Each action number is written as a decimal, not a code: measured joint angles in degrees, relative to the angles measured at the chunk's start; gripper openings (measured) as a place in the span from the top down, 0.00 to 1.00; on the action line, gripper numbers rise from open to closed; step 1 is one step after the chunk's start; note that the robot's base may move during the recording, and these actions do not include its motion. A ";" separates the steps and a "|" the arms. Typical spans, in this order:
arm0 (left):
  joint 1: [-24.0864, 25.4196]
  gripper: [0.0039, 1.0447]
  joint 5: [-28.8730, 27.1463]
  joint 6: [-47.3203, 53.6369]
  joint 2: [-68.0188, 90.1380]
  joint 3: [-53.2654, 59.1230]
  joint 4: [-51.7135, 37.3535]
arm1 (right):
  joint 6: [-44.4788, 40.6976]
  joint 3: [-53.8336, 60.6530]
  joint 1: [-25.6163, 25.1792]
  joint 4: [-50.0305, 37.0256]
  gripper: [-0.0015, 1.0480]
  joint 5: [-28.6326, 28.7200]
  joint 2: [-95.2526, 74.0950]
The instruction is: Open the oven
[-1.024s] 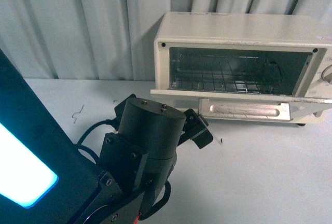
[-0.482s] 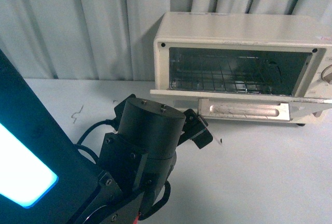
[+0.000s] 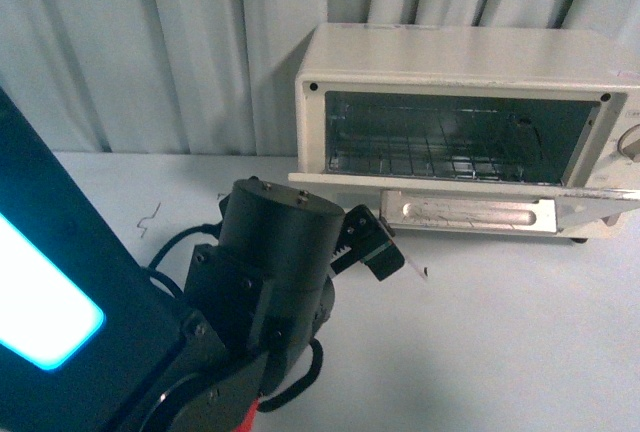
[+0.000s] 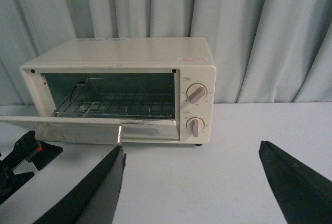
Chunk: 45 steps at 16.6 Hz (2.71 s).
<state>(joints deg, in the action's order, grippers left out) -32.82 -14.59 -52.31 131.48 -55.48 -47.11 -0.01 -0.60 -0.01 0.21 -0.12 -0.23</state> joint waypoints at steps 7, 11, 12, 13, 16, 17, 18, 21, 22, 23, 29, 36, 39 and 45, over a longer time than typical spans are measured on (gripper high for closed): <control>15.12 0.06 2.95 2.84 -5.99 4.98 -0.15 | 0.00 0.00 0.00 0.00 0.06 0.02 0.00; 21.57 0.06 4.44 2.80 -19.80 17.27 -2.45 | 0.00 0.00 0.00 0.00 0.06 0.00 0.00; 22.25 0.06 2.86 2.34 -23.63 20.94 -3.26 | 0.00 0.00 0.00 0.00 0.06 0.00 0.00; 21.51 0.06 1.75 0.90 -26.40 24.55 -5.22 | 0.00 0.00 0.00 0.00 0.06 0.02 0.00; 17.18 0.06 -5.68 -7.19 -30.73 34.12 -9.86 | 0.00 0.00 0.00 0.00 0.06 0.02 0.00; 15.50 0.06 -7.80 -8.07 -30.21 34.99 -10.03 | 0.00 0.00 0.00 -0.02 0.06 0.02 0.00; 14.16 0.13 -6.29 -3.30 -25.70 36.65 -20.48 | 0.00 0.00 0.00 0.00 0.06 0.02 0.00; 14.10 0.32 -2.69 17.05 -20.06 42.29 -25.03 | 0.00 0.00 0.00 0.00 0.06 -0.04 0.00; 15.85 0.42 -1.60 28.06 -22.86 45.77 -25.42 | 0.00 0.00 0.00 0.09 0.06 0.00 0.00; 18.03 0.53 -0.63 37.11 -27.87 47.21 -26.51 | 0.00 0.00 0.00 0.00 0.06 0.00 0.00; 25.16 0.99 6.67 51.25 -56.35 54.97 -25.40 | 0.02 0.00 0.00 -0.02 0.06 0.00 0.00; 32.76 0.99 14.56 51.32 -92.02 54.95 7.72 | 0.00 0.00 0.00 0.00 0.06 0.00 0.00; 32.76 0.99 14.56 51.32 -103.71 54.95 19.52 | 0.00 0.00 0.00 0.00 0.06 0.00 0.00; 32.76 0.99 14.56 51.30 -114.25 54.95 29.99 | 0.00 0.00 0.00 0.00 0.06 0.00 0.00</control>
<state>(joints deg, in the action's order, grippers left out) -0.05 -0.03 -1.02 17.23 -0.54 -17.12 -0.01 -0.60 -0.01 0.21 -0.12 -0.23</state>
